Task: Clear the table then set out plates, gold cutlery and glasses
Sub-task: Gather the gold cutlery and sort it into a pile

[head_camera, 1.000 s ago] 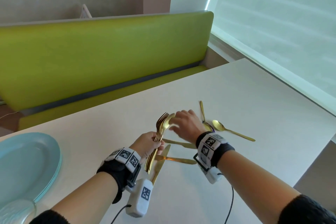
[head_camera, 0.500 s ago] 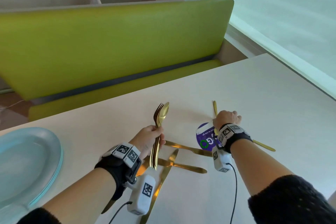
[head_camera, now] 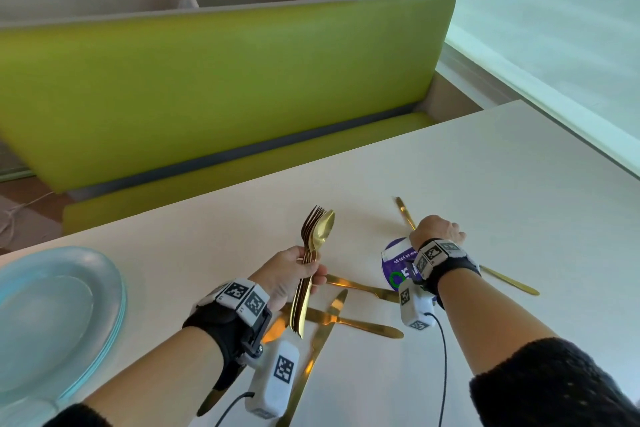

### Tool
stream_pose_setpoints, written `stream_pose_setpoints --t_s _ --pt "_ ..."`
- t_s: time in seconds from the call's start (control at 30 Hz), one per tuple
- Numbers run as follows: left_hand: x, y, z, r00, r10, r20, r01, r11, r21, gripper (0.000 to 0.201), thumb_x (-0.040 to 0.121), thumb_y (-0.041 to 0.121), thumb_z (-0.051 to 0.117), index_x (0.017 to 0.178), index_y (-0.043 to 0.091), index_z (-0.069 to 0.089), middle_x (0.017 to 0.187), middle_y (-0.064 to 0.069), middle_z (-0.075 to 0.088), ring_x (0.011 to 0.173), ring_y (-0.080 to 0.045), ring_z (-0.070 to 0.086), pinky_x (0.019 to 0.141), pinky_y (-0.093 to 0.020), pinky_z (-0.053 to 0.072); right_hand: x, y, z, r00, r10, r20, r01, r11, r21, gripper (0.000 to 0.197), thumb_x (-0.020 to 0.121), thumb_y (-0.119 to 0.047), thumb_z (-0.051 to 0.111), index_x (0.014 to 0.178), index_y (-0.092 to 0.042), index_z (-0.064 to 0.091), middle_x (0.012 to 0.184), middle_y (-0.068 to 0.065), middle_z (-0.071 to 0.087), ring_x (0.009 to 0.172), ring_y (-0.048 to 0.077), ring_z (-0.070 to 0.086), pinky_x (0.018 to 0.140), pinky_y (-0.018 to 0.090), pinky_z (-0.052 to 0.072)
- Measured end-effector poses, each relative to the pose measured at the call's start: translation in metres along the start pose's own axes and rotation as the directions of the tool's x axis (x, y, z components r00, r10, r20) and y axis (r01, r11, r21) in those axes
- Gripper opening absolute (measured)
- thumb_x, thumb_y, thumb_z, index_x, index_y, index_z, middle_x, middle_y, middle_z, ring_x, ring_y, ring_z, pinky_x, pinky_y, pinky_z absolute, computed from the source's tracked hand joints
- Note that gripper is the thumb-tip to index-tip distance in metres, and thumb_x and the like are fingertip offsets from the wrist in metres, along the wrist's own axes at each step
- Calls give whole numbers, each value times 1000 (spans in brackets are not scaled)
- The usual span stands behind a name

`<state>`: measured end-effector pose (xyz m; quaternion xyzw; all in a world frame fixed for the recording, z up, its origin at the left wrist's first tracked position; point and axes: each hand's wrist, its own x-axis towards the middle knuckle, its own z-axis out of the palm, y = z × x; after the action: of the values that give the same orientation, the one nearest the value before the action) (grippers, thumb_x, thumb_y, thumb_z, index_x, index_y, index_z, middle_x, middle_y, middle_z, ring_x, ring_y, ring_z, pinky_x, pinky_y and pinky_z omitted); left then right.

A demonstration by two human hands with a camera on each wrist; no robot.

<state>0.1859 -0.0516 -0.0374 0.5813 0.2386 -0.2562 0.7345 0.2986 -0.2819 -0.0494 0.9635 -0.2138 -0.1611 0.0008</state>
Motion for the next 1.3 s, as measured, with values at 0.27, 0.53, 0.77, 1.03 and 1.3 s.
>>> stream_pose_setpoints --t_s 0.27,0.53,0.77,1.03,1.3 --pt "-4 4 5 999 -36 -23 36 999 -31 14 94 -4 46 90 7 53 82 -9 58 72 -19 58 63 -32 50 -36 -22 -19 954 -293 -66 292 956 -18 23 86 -18 49 103 -14 64 106 6 66 108 25 51 91 35 35" --pt "-8 10 8 986 76 -146 -65 995 76 13 96 6 44 85 5 51 72 -9 50 62 -18 49 60 -30 45 -87 -6 -45 542 -840 19 721 452 -526 24 95 -17 44 110 -19 63 111 3 59 111 24 44 89 35 35" --pt "-21 3 27 998 68 0 -66 962 264 7 94 3 47 91 3 54 81 -12 59 72 -20 58 63 -27 52 -127 -5 -37 208 -970 128 748 73 -660 8 73 -31 76 68 -30 71 73 -9 61 77 14 55 60 25 35" --pt "-40 -6 56 985 20 173 -80 934 349 23 84 -17 43 86 4 53 83 -12 62 77 -16 62 61 -20 50 -140 2 -36 81 -991 104 800 2 -600 22 60 -30 83 49 -25 65 63 -9 59 69 14 57 56 25 46" --pt "-38 -12 65 972 -23 233 -35 969 243 20 84 -16 52 88 4 53 77 -10 59 72 -18 61 63 -23 52 -137 19 -33 5 -999 47 835 -22 -550 20 57 -26 84 50 -25 66 62 -8 57 66 14 56 54 24 45"
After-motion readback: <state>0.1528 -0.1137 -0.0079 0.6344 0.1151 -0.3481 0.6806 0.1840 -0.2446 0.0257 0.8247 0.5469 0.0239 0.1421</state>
